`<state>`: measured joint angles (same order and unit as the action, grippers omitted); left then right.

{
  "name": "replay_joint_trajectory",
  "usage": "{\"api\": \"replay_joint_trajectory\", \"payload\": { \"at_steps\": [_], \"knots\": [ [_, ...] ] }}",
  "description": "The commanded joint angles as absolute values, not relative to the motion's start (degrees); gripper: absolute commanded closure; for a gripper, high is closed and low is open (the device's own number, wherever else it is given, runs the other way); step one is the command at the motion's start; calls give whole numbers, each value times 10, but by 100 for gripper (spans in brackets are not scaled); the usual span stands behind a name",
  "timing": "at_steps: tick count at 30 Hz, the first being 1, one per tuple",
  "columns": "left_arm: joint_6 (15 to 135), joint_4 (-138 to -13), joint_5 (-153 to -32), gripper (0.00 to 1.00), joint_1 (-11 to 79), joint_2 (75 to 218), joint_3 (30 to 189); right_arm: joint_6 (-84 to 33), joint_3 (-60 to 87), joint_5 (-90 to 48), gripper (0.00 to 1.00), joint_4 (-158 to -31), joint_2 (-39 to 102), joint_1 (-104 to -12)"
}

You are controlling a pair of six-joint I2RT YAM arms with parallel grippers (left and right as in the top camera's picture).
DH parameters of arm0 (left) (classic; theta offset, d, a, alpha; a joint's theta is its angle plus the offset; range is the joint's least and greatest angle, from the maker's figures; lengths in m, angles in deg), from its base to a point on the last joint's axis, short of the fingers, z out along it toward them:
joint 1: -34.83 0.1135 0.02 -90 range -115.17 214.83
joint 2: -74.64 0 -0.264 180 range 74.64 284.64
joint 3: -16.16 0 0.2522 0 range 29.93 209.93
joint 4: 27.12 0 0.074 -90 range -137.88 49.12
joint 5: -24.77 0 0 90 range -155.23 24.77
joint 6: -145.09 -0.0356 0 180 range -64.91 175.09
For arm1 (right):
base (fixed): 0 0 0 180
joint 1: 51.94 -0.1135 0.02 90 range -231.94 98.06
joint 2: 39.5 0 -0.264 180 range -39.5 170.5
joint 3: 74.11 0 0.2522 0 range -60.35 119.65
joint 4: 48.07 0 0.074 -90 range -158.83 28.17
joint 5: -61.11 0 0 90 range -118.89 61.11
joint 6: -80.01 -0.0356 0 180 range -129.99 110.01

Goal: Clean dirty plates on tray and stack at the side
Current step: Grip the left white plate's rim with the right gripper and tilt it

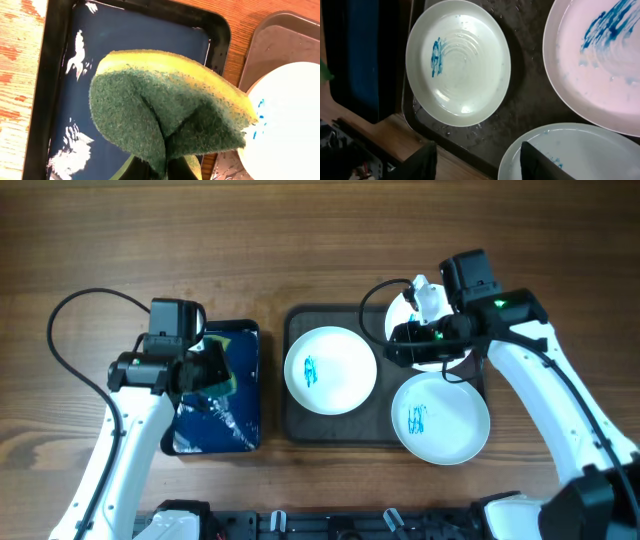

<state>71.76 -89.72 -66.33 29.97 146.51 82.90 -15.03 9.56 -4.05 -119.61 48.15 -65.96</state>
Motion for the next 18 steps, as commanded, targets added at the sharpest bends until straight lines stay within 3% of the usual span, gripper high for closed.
{"api": "replay_joint_trajectory", "payload": {
  "at_steps": [1, 10, 18],
  "knots": [
    [723, -894, -643, 96, 301, 1459, 838, -156, 72, -39, 48, -1168, 522, -662],
    [751, -846, -435, 96, 301, 1459, 838, -160, 30, 6, 48, -1120, 585, -662],
    [781, -864, -442, 96, 301, 1487, 838, -161, 30, 8, 48, -1094, 585, -665]
  ]
}}
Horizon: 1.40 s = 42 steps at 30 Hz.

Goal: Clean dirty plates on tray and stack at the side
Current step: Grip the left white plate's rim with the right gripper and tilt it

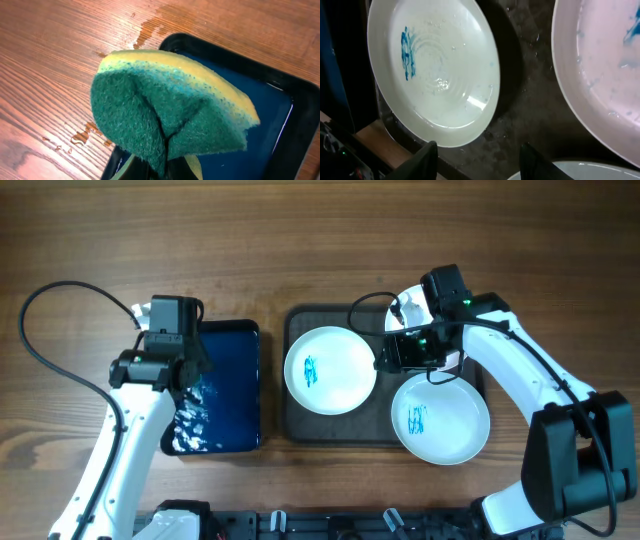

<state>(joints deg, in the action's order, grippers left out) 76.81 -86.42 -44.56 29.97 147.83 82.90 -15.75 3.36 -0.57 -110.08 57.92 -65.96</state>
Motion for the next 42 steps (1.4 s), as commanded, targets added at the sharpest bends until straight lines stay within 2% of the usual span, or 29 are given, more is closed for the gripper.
{"api": "replay_joint_trajectory", "payload": {
  "at_steps": [1, 3, 10, 16, 18, 22, 23, 38, 40, 42],
  "knots": [
    [781, -864, -446, 96, 301, 1489, 838, -161, 29, 8, 48, -1087, 585, -671],
    [781, -863, -446, 96, 293, 1489, 838, -164, 29, 7, 45, -1071, 586, -688],
    [779, -863, -446, 96, 274, 1489, 838, -348, 29, -167, 46, -1029, 634, -746],
    [779, -861, -446, 96, 274, 1489, 838, -354, 29, -164, 51, -1013, 727, -746],
    [779, -861, -446, 96, 274, 1489, 838, -354, 29, -158, 59, -1008, 729, -746],
    [779, -861, -446, 96, 274, 1489, 838, -355, 29, -151, 93, -1006, 729, -746],
    [779, -861, -446, 96, 274, 1489, 838, -356, 29, -151, 95, -1005, 729, -746],
    [779, -861, -447, 96, 274, 1489, 838, -356, 29, -151, 96, -1003, 729, -746],
    [778, -848, -573, 96, 274, 1489, 838, -356, 29, -151, 96, -1002, 729, -746],
    [779, -829, -619, 96, 274, 1497, 829, -356, 29, -149, 96, -1002, 729, -746]
  ]
}}
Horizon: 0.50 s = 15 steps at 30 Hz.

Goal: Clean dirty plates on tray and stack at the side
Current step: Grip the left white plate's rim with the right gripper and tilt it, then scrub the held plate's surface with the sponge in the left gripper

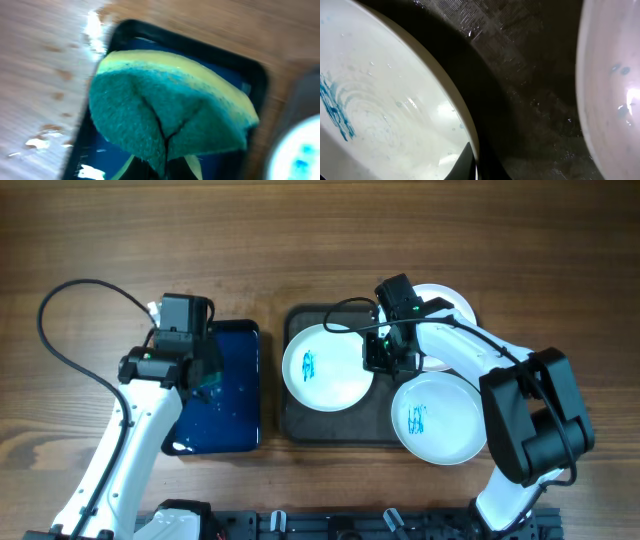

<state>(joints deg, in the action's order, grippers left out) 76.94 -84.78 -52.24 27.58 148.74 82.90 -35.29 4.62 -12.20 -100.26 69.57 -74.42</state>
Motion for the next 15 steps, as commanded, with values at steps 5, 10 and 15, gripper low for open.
{"api": "replay_joint_trajectory", "payload": {
  "at_steps": [5, 10, 15],
  "knots": [
    [783, -824, -624, 96, 275, 1579, 822, -354, 29, -146, 96, -1004, 729, -746],
    [783, -812, -658, 96, 275, 1578, 822, -354, 29, -140, 95, -1004, 729, -746],
    [780, -778, -796, 96, 233, 1544, 823, -352, 29, -138, 96, -1004, 729, -746]
  ]
}}
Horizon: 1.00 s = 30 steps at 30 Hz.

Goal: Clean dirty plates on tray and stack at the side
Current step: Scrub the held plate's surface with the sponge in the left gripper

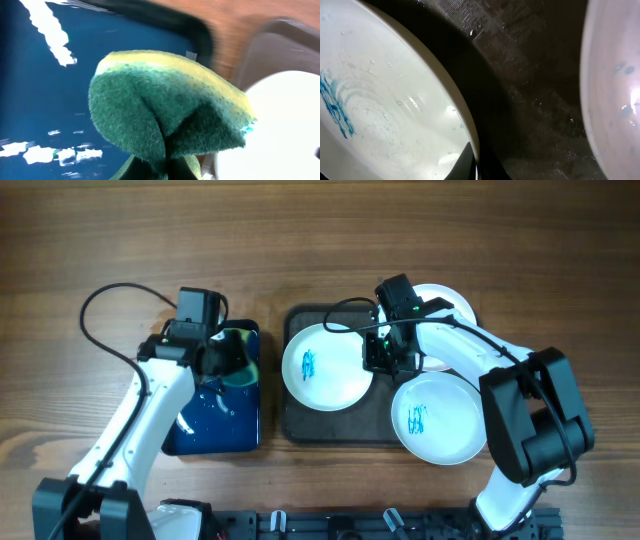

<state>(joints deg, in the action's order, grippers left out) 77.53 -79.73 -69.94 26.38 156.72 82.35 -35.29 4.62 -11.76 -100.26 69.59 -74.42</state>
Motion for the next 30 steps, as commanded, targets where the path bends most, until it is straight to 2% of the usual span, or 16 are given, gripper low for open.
{"api": "replay_joint_trajectory", "payload": {
  "at_steps": [1, 6, 10, 17, 21, 24, 27, 30],
  "knots": [
    [781, -760, -841, 96, 208, 1546, 823, -352, 29, -138, 96, -1004, 729, -746],
    [855, -682, -854, 96, 85, 1623, 833, -352, 29, -135, 96, -1005, 729, -746],
    [856, -657, -914, 96, 60, 1732, 881, -355, 29, -134, 96, -1006, 729, -746],
    [856, -622, -913, 96, 64, 1813, 889, -355, 29, -134, 96, -1010, 729, -746],
    [856, -665, -835, 96, 94, 1848, 889, -355, 29, -134, 96, -1022, 729, -746],
    [856, -742, -748, 96, 160, 1849, 889, -356, 29, -134, 96, -1023, 729, -746],
    [847, -768, -731, 96, 187, 1849, 889, -356, 29, -134, 96, -1023, 729, -746],
    [823, -769, -738, 96, 167, 1849, 889, -356, 29, -134, 96, -1023, 729, -746]
  ]
}}
